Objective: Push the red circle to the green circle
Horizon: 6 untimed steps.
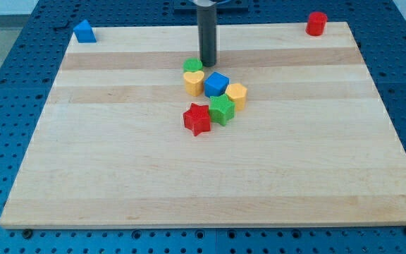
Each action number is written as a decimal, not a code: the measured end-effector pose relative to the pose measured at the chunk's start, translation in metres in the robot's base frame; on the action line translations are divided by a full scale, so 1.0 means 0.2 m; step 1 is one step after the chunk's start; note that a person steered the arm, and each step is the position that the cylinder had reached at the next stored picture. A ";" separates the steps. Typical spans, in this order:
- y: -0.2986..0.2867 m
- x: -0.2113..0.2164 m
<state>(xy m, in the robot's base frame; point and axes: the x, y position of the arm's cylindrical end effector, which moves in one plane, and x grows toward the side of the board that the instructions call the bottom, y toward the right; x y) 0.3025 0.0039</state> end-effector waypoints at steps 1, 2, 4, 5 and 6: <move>0.19 -0.01; 0.36 0.05; 0.88 0.06; 1.14 0.02; 1.33 -0.09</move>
<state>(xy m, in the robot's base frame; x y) 0.2839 0.2702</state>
